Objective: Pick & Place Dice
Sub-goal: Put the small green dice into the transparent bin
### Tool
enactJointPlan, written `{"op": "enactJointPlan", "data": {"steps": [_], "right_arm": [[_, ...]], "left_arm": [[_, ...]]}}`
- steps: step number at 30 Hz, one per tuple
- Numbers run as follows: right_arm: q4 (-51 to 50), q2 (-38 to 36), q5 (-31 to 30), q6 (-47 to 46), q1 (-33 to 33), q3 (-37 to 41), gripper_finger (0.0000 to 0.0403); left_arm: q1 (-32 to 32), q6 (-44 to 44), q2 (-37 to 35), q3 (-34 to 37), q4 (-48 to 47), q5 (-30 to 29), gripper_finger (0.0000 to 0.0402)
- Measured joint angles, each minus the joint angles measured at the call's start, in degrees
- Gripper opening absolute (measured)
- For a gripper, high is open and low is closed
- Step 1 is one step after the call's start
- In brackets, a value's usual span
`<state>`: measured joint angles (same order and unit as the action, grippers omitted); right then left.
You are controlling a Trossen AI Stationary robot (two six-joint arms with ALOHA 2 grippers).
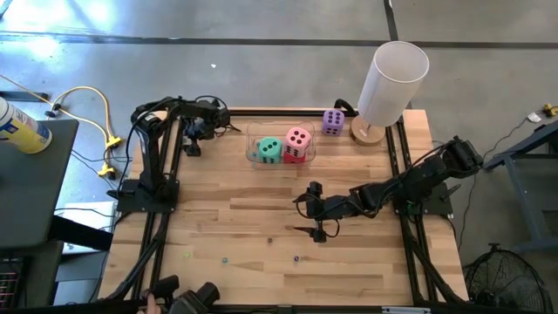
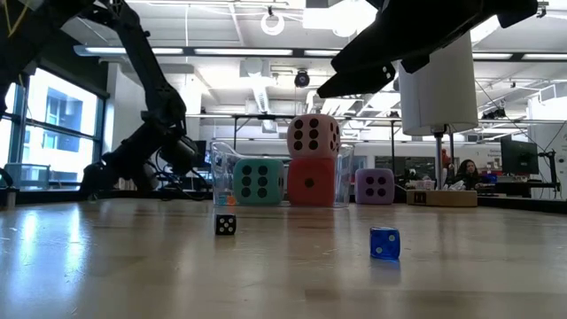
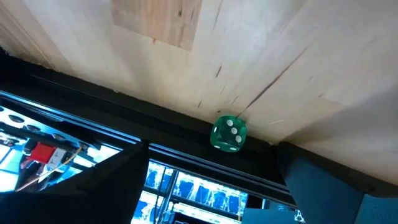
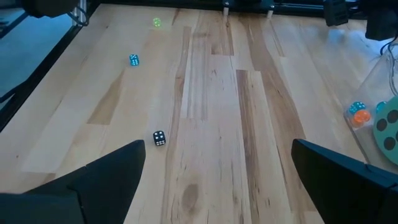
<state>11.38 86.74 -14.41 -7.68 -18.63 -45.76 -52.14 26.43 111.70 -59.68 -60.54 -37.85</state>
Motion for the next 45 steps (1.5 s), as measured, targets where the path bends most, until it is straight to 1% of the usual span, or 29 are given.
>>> {"op": "enactJointPlan", "data": {"steps": [8,15,20,25,27,31,38,41,45], "right_arm": [[0.0,0.0,0.0,0.1,0.0,0.0,0.0396],[0.0,0.0,0.0,0.1,0.0,0.0,0.0396],[0.0,0.0,0.1,-0.2,-0.1,0.0,0.0396],[0.1,0.0,0.1,-0.2,-0.2,0.0,0.0396],[0.3,0.0,0.1,-0.2,-0.2,0.0,0.0396],[0.3,0.0,0.1,-0.2,-0.2,0.0,0.0396],[0.2,0.0,0.3,-0.4,-0.4,0.0,0.0396],[0.2,0.0,0.6,-0.7,-0.5,0.0,0.0396],[0.2,0.0,1.4,-1.3,-0.5,0.0,0.0396]], "left_arm": [[1.9,-0.3,-0.1,0.0,0.1,-0.2,0.0343],[1.3,1.7,-0.6,-0.2,0.2,2.5,0.0343],[1.3,2.5,-0.6,-0.2,0.2,3.1,0.0343],[1.2,4.0,-0.6,-0.3,0.0,4.9,0.0343],[0.7,4.2,-0.6,-0.3,-0.1,5.1,0.0343],[-0.7,4.8,-0.6,-0.3,-1.6,7.4,0.0343],[-0.6,5.2,-0.5,-0.2,-2.1,8.1,0.0343],[-0.6,5.2,-0.5,-0.2,-2.2,8.2,0.0332],[-0.6,5.2,-0.5,-0.2,-2.3,8.6,0.0296]]}}
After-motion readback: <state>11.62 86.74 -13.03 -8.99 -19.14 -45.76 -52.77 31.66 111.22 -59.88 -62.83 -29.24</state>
